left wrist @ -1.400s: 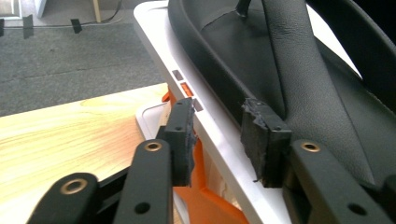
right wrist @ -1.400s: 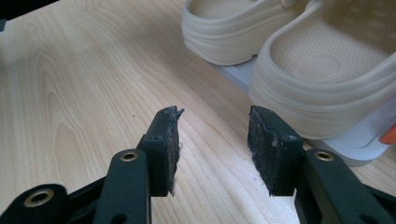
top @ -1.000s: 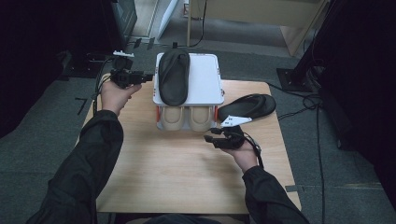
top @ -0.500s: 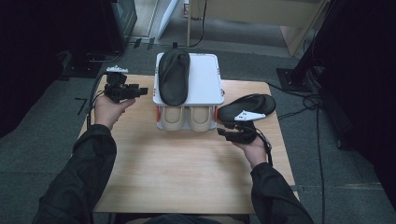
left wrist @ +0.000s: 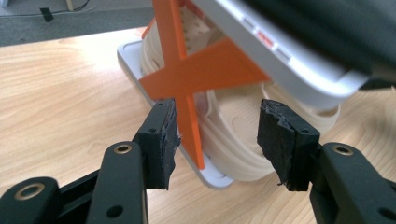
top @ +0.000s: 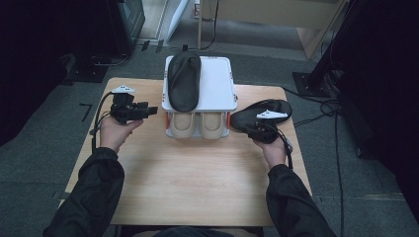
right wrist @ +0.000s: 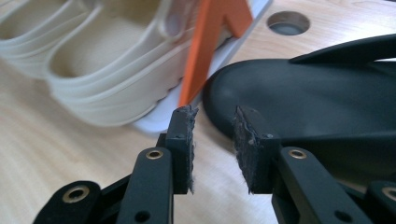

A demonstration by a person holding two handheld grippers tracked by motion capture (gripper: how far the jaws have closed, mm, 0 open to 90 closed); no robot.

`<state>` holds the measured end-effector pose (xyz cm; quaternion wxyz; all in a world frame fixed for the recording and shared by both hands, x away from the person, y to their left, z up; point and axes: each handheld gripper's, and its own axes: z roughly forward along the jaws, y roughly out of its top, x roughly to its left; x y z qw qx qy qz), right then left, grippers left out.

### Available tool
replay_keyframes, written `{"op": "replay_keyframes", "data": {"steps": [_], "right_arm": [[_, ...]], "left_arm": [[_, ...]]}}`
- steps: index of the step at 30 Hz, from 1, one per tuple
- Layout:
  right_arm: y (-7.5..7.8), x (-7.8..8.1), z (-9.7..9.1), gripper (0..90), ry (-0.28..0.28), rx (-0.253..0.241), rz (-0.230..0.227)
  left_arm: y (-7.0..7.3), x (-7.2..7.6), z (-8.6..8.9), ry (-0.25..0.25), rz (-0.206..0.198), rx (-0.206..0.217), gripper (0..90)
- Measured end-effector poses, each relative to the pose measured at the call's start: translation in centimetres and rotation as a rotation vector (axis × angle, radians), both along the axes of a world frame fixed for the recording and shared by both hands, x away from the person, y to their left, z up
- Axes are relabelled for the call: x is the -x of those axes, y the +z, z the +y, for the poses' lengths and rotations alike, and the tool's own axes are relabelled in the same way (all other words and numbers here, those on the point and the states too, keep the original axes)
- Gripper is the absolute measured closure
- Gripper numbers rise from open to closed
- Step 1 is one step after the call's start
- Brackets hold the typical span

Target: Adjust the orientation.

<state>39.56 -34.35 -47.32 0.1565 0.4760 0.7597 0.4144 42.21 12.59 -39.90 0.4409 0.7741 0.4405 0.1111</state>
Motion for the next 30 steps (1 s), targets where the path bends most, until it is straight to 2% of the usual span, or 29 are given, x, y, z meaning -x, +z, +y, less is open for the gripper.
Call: {"op": "replay_keyframes", "data": {"steps": [1,3,5,8,15,19,30], "right_arm": [[-0.1,-0.4,0.0,69.5,-0.006,0.005,0.001],[-0.4,-1.0,0.0,70.8,-0.011,0.022,0.004],[-0.7,-1.6,0.0,71.6,-0.019,0.042,-0.006],[-0.9,-2.5,0.0,71.6,-0.038,0.042,-0.002],[-1.7,-4.0,0.6,71.5,-0.046,0.062,0.011],[-2.2,-4.2,0.8,70.8,-0.046,0.074,0.036],[-2.5,-3.7,0.2,68.6,-0.052,0.043,0.039]], "left_arm": [[-0.2,0.1,0.1,0.006,-0.006,0.001,47.5],[-0.4,0.1,0.4,0.009,0.008,0.026,47.5],[-0.7,0.3,0.7,0.012,0.010,0.032,47.5],[-0.9,0.7,1.0,0.015,0.010,0.043,47.5],[-1.7,1.3,1.4,0.020,0.005,0.036,47.5],[-1.9,1.3,1.4,0.019,0.001,0.033,47.4],[-2.5,1.0,2.2,0.027,0.004,0.021,46.6]]}}
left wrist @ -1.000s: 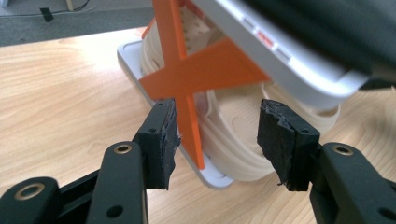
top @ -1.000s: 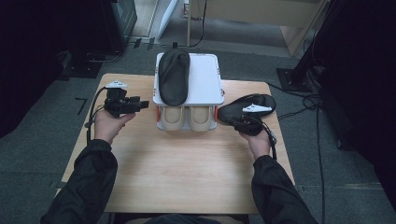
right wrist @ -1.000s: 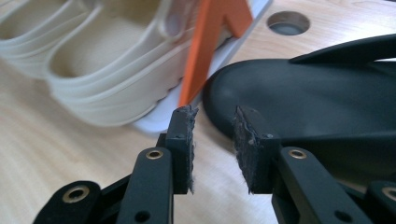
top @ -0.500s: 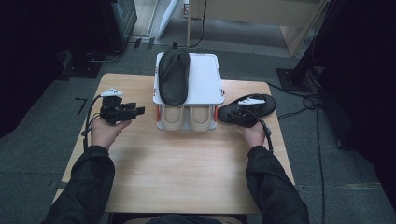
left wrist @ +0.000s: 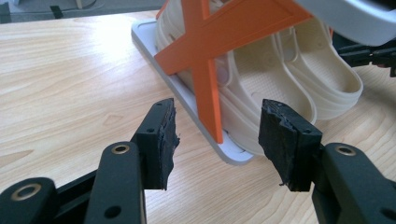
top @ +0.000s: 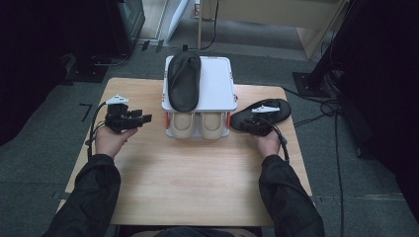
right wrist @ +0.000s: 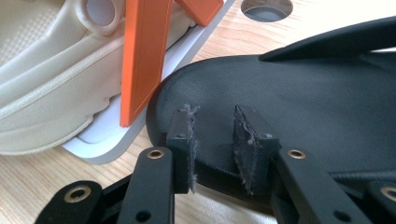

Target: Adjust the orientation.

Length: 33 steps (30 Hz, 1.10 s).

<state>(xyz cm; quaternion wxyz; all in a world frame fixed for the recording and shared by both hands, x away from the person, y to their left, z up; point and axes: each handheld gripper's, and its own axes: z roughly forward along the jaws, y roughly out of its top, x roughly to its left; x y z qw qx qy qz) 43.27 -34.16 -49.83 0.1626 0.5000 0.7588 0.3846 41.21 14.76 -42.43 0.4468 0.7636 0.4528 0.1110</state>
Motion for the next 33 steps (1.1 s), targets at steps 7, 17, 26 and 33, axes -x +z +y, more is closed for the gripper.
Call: {"op": "replay_keyframes", "data": {"steps": [7,17,26,33], "right_arm": [[0.2,0.7,-0.2,68.4,0.017,0.026,0.014],[0.3,2.2,-1.1,69.6,0.033,0.038,0.007],[0.2,3.7,-2.3,69.5,0.031,0.034,0.006],[0.4,4.1,-3.2,66.1,0.007,-0.023,0.035]], "left_arm": [[-0.3,-0.1,0.3,0.002,0.003,0.004,46.7],[-0.3,-0.5,0.2,-0.010,0.000,0.007,47.1],[-0.3,-1.4,0.9,0.021,-0.025,0.022,47.4],[-0.4,-2.3,1.4,0.034,0.001,0.054,47.5]]}}
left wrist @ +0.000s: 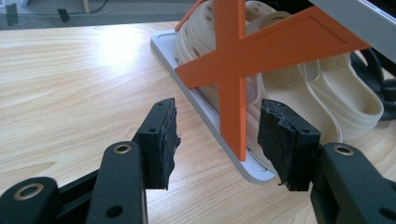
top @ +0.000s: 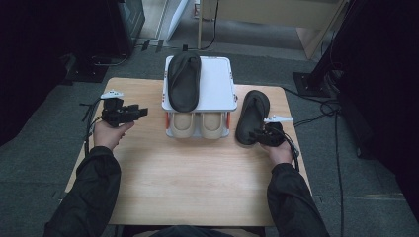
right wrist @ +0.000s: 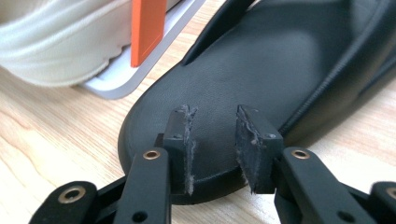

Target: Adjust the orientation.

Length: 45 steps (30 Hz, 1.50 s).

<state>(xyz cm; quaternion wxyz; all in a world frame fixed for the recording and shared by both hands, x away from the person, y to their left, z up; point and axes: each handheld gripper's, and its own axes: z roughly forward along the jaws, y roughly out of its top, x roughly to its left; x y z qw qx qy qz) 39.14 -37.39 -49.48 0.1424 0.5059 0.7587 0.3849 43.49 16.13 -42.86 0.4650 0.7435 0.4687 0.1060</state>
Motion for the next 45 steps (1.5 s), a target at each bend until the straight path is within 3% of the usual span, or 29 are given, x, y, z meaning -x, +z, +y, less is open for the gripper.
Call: {"op": "replay_keyframes", "data": {"steps": [1,8,13,24,30,34,40,45], "right_arm": [[0.2,-0.1,-0.1,65.4,-0.022,-0.006,0.009],[1.3,-0.9,-2.2,58.8,-0.133,-0.005,-0.070],[1.0,-2.1,-3.1,52.9,-0.194,-0.018,-0.066],[-0.5,-5.0,-2.8,49.8,-0.227,0.012,-0.044],[0.0,-5.1,-2.8,62.5,-0.228,0.046,-0.048],[0.2,-4.7,-2.9,67.2,-0.224,0.034,-0.031],[-0.1,-3.7,-2.8,63.0,-0.205,0.052,-0.022],[0.2,-4.3,-3.1,54.3,-0.214,0.024,-0.063]], "left_arm": [[0.0,0.0,0.0,0.000,0.004,0.000,47.5],[-0.1,0.3,0.3,0.007,0.007,0.001,47.5],[-0.2,1.0,0.5,0.010,0.011,0.001,47.3],[-0.5,2.0,0.5,0.001,0.019,-0.015,47.2],[-0.6,2.1,0.9,0.014,0.021,-0.010,47.2],[-0.5,2.1,1.0,0.016,0.021,-0.010,47.2],[-0.4,2.0,1.2,0.025,0.019,-0.005,47.2],[-0.5,2.1,1.1,0.021,0.018,-0.011,47.1]]}}
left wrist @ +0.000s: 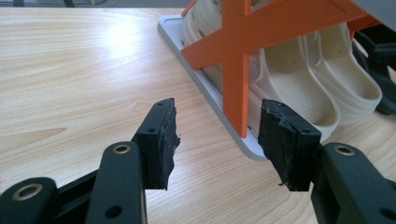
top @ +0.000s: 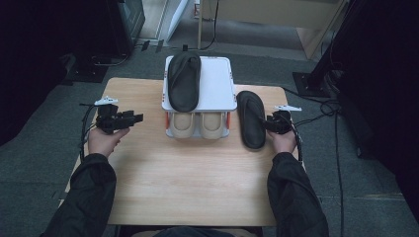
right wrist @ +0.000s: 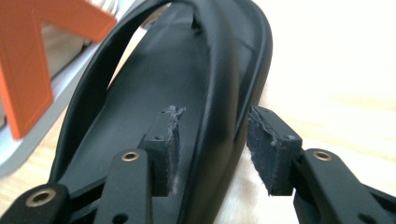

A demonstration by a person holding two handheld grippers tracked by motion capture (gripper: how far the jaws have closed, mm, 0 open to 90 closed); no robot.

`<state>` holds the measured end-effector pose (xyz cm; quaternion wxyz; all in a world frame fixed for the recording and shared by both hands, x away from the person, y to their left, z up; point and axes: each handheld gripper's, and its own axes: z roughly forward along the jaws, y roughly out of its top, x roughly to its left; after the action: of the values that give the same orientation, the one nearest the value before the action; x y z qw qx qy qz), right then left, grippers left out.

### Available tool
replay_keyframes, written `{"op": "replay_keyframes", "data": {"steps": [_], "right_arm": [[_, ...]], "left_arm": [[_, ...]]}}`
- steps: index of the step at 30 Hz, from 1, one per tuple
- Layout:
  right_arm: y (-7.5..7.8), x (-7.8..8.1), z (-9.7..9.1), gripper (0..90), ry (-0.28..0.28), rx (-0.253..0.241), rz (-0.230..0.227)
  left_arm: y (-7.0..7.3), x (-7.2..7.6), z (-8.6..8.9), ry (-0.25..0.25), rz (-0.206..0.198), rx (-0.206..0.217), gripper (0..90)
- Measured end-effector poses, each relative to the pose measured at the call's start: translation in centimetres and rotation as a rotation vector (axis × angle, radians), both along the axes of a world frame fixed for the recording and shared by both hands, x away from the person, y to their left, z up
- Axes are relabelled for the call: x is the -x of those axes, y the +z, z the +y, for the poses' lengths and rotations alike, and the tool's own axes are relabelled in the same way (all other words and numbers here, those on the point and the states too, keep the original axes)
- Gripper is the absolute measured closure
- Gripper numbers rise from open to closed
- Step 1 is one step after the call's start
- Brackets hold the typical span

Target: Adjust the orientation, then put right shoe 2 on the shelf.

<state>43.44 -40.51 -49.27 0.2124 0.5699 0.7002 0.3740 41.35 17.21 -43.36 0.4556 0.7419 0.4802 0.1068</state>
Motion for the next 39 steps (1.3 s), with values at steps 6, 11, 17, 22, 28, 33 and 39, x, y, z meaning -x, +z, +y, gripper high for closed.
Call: {"op": "replay_keyframes", "data": {"steps": [6,11,17,22,28,33,39], "right_arm": [[0.1,-1.4,-0.2,54.8,0.005,-0.035,-0.006],[0.1,-2.4,0.2,56.3,0.026,-0.014,-0.017],[0.1,-3.1,0.7,70.1,-0.001,0.024,0.022],[0.6,-3.0,0.8,73.5,-0.045,0.028,0.059],[1.3,-2.7,1.2,73.4,-0.066,0.033,0.082],[2.2,-2.2,1.6,73.1,-0.075,0.041,0.097],[3.4,-1.6,1.5,72.9,-0.092,0.001,0.091]], "left_arm": [[-0.3,0.3,-0.3,-0.013,0.013,-0.015,47.0],[-0.3,0.6,-0.3,-0.013,0.014,-0.018,47.0],[-0.4,0.8,-0.2,-0.014,0.019,-0.018,46.9],[-0.4,0.8,-0.3,-0.017,0.019,-0.018,46.9],[-0.4,0.7,-0.4,-0.017,0.016,-0.017,47.0],[-0.4,0.6,-0.4,-0.022,0.013,-0.014,47.0],[-0.3,0.4,-0.6,-0.023,0.009,-0.014,47.0]]}}
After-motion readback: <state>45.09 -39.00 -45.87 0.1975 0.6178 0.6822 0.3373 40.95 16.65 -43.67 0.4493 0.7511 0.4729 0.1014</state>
